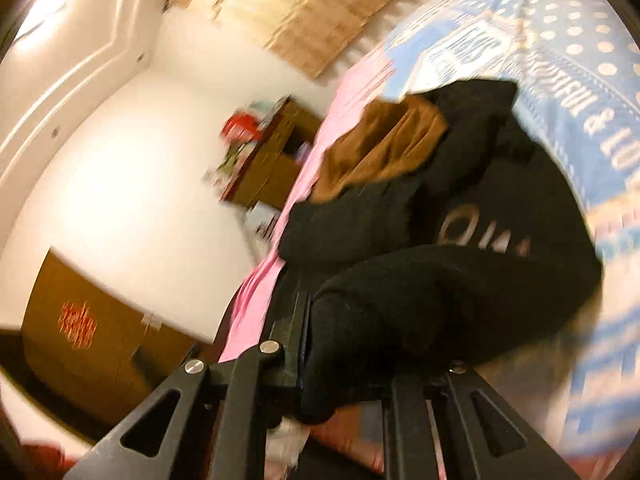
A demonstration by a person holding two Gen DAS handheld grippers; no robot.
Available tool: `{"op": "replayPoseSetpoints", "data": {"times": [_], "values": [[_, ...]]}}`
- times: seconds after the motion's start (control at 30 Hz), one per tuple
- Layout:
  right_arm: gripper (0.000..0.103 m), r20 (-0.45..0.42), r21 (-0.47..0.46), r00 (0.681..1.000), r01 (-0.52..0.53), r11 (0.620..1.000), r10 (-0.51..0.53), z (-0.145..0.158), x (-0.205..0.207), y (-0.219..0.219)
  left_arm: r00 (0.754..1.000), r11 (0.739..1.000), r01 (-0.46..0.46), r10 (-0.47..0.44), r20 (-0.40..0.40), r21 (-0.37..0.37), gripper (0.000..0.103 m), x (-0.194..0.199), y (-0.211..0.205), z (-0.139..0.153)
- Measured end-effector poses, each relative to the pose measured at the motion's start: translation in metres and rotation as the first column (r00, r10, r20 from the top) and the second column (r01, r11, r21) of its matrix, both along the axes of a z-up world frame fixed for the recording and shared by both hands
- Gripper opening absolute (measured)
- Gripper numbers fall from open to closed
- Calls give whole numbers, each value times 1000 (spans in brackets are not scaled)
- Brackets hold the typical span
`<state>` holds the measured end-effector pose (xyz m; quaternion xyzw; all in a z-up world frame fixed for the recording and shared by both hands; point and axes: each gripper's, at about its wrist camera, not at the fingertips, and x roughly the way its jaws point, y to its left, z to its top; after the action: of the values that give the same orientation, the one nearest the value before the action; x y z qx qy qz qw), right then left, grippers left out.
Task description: Fold large clothes
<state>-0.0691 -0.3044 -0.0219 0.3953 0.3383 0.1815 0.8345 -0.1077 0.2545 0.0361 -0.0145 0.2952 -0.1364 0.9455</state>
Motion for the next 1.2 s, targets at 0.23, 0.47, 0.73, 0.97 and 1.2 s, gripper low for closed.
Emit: {"op": "replayPoseSetpoints", "data": {"times": [0.23,0.47,0.73,0.97,1.2], "values": [[12,-170,2,968,188,982,-185,-67,63,-16,997,993,41,-34,-71,107,103,-1,2,-17],[12,-171,-11,969,178,984,-177,-71,65,-17,954,910,293,-258,-152,294,103,-16,-46,-47],[12,-177,-30,968,177,984,-179,-71,73,-9,883,682,414,-462,-84,603,103,-13,-131,-73],[44,-117,194,990,101,976,-79,-68,64,-14,844,854,514,-486,-229,81,42,71,-117,-65],[102,112,339,993,-3,941,-38,-8,10,-32,840,872,462,-488,-235,-159,46,89,-103,-71]]}}
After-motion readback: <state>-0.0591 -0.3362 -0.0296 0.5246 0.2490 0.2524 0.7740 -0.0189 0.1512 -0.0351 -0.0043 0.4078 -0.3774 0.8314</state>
